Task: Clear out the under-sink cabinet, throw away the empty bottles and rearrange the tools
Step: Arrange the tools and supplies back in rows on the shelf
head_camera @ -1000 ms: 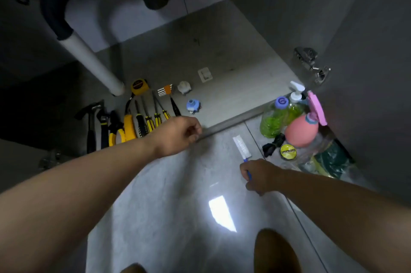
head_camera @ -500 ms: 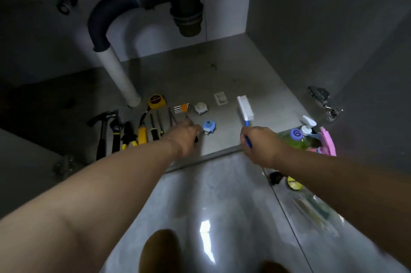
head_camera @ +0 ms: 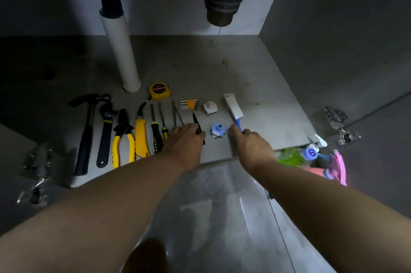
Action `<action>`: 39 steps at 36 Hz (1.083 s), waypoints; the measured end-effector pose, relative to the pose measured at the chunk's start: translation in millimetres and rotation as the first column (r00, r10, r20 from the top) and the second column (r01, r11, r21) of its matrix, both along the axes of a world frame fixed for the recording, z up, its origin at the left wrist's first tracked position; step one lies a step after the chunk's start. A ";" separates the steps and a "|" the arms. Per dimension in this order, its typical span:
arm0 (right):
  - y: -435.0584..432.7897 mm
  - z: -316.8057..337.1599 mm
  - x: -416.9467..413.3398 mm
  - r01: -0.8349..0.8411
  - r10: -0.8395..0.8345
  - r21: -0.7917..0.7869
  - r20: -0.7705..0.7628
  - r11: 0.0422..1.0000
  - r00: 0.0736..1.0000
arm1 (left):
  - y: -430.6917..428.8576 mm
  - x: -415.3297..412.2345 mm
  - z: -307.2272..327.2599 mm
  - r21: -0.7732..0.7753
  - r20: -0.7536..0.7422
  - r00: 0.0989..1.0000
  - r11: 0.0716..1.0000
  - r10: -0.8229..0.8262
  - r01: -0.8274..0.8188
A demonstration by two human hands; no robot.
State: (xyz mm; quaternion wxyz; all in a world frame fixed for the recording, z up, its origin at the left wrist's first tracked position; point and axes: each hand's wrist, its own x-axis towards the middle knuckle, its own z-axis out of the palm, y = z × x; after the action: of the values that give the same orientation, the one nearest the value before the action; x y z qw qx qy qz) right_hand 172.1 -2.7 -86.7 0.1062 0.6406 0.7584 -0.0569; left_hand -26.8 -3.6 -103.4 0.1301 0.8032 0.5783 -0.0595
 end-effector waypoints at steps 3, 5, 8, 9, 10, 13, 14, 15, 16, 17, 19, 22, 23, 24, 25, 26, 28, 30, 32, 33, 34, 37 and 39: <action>-0.9 -4.4 0.3 0.038 -0.037 0.055 -0.014 0.998 0.999 | 1.2 -1.7 -3.3 0.012 0.024 1.000 1.000 0.017 -0.017; -1.7 -7.0 -0.7 0.044 -0.043 0.058 -0.016 0.997 0.999 | 2.8 -3.9 -4.4 0.016 0.028 1.000 1.000 0.014 -0.014; -5.5 -10.0 -3.1 0.084 -0.084 0.005 -0.069 0.996 0.994 | 3.7 -9.2 -4.0 -0.006 0.020 1.000 1.000 0.009 -0.009; -6.8 -10.8 -4.0 0.096 -0.097 -0.011 -0.090 0.995 0.991 | 3.1 -11.2 -3.5 -0.020 0.018 1.000 1.000 0.016 -0.016; -7.6 -11.6 -4.8 0.101 -0.103 -0.022 -0.111 0.995 0.988 | 2.3 -13.2 -3.0 -0.033 0.013 1.000 0.999 0.023 -0.022; -7.3 -14.6 -6.1 0.086 -0.091 -0.033 -0.154 0.996 0.984 | -0.3 -14.1 -1.1 -0.063 -0.018 1.000 0.998 0.019 -0.020; -7.0 -15.8 -6.4 0.082 -0.086 -0.033 -0.164 0.996 0.983 | -0.9 -12.8 -0.7 -0.071 -0.031 0.999 0.997 0.018 -0.020; -6.8 -17.3 -6.7 0.077 -0.082 -0.033 -0.177 0.996 0.981 | -1.3 -11.0 -0.4 -0.075 -0.042 0.999 0.997 0.021 -0.024; -6.6 -19.0 -6.9 0.071 -0.076 -0.033 -0.190 0.997 0.979 | -1.7 -9.6 -0.3 -0.074 -0.051 0.998 0.997 0.027 -0.030; -6.4 -20.3 -6.9 0.066 -0.072 -0.034 -0.203 0.997 0.977 | -2.2 -8.3 -0.6 -0.066 -0.059 0.998 0.997 0.029 -0.033; -6.6 -21.5 -5.7 0.060 -0.068 -0.040 -0.229 0.997 0.971 | -4.2 -6.7 -2.0 -0.040 -0.074 0.997 0.999 0.024 -0.027; -11.0 -18.3 -0.5 0.024 -0.038 -0.061 -0.252 0.998 0.967 | -12.5 -8.0 -5.1 0.005 -0.071 0.997 1.000 0.028 -0.028; -13.9 -16.1 2.8 -0.006 -0.011 -0.064 -0.256 0.998 0.967 | -16.2 -8.9 -5.7 0.019 -0.060 0.998 0.999 0.033 -0.032; -17.2 -13.3 7.7 -0.047 0.028 -0.065 -0.259 0.997 0.965 | -19.4 -9.6 -6.1 0.036 -0.045 0.998 0.999 0.039 -0.037; -20.9 -10.2 14.0 -0.100 0.077 -0.076 -0.258 0.992 0.963 | -22.4 -10.0 -6.1 0.058 -0.027 0.999 0.998 0.042 -0.040; -25.5 -7.4 22.2 -0.162 0.131 -0.105 -0.252 0.981 0.959 | -24.8 -10.0 -5.4 0.083 -0.011 0.999 0.996 0.043 -0.042; -37.4 -4.2 43.2 -0.282 0.233 -0.205 -0.235 0.937 0.944 | -29.4 -7.9 -1.9 0.163 0.006 0.999 0.986 0.035 -0.036; -53.7 -5.1 67.8 -0.364 0.309 -0.293 -0.217 0.884 0.926 | -34.3 -1.2 1.5 0.276 0.004 1.000 0.961 -0.012 0.010; -74.1 -9.7 92.2 -0.384 0.329 -0.361 -0.207 0.850 0.921 | -40.3 10.1 3.8 0.359 -0.012 0.991 0.924 -0.133 0.128; -84.1 -14.2 104.1 -0.386 0.340 -0.386 -0.183 0.838 0.922 | -43.7 17.1 4.6 0.371 -0.028 0.976 0.904 -0.216 0.211; -93.1 -19.5 115.8 -0.383 0.357 -0.413 -0.143 0.826 0.923 | -47.8 25.5 4.5 0.364 -0.044 0.953 0.884 -0.299 0.294; -113.6 -37.3 145.6 -0.309 0.358 -0.531 -0.012 0.789 0.934 | -62.6 56.2 -2.1 0.246 -0.013 0.875 0.846 -0.484 0.472; -120.2 -46.0 158.4 -0.233 0.305 -0.545 0.043 0.805 0.952 | -70.7 77.5 -12.4 0.104 0.032 0.843 0.841 -0.537 0.531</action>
State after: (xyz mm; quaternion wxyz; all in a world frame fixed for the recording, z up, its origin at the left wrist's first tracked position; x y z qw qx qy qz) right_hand 330.5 -122.9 -132.7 0.3356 0.4738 0.7870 -0.2086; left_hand 50.7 -74.3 -115.8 0.0888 0.9389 0.3297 -0.0431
